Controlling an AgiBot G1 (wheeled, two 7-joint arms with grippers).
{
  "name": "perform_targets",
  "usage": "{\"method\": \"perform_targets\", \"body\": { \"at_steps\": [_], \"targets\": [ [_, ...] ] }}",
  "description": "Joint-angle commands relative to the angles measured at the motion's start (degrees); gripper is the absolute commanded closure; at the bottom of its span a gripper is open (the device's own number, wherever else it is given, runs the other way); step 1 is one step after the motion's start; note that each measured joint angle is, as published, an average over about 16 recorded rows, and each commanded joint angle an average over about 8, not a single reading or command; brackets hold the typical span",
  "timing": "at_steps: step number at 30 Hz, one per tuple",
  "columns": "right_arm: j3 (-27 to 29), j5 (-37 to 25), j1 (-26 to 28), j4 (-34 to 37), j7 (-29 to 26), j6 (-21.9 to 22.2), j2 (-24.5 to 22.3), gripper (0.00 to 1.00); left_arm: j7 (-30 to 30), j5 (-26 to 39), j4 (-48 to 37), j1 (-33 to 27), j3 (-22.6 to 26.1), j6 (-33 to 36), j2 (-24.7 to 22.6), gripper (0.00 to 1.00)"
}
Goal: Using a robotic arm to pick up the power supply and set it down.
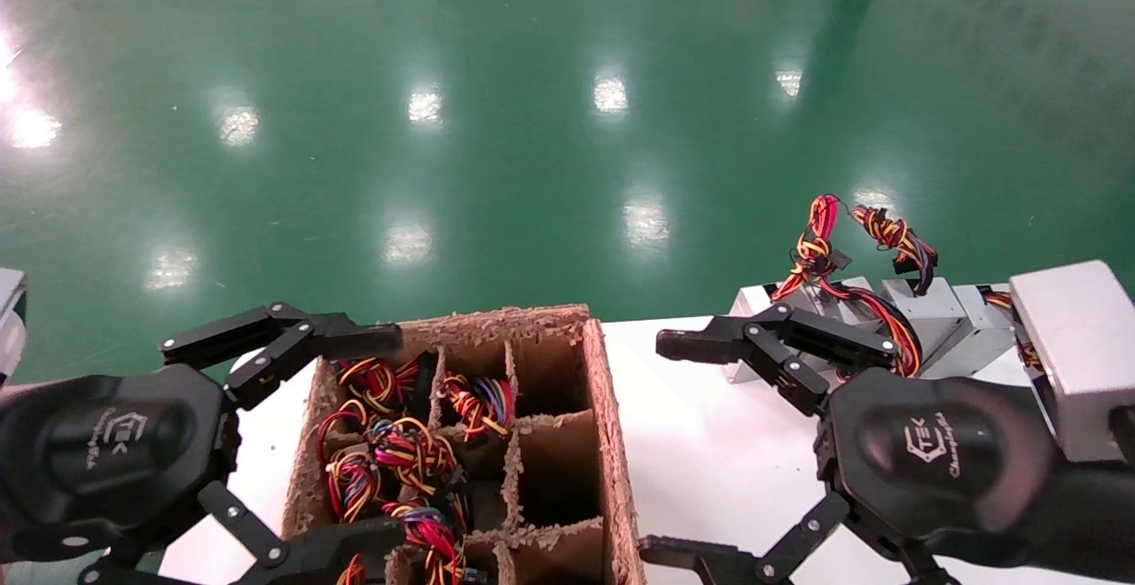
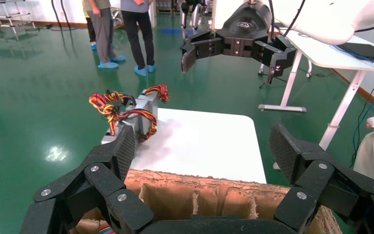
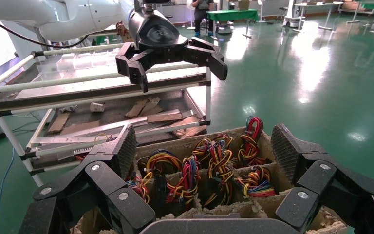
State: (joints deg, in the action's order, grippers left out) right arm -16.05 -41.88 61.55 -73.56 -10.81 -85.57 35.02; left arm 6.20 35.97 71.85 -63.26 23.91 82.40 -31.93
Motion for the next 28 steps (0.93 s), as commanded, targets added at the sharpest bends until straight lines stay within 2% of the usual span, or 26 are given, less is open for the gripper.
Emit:
{"method": "perform_targets", "body": {
  "at_steps": [1, 28],
  "targets": [
    [0.00, 0.00, 0.00, 0.00, 0.00, 0.01, 0.00, 0.00, 0.00, 0.00, 0.00, 0.00, 0.00, 0.00, 0.00, 0.00],
    [0.00, 0.00, 0.00, 0.00, -0.01, 0.04, 0.00, 0.00, 0.00, 0.00, 0.00, 0.00, 0.00, 0.00, 0.00, 0.00]
  ]
}}
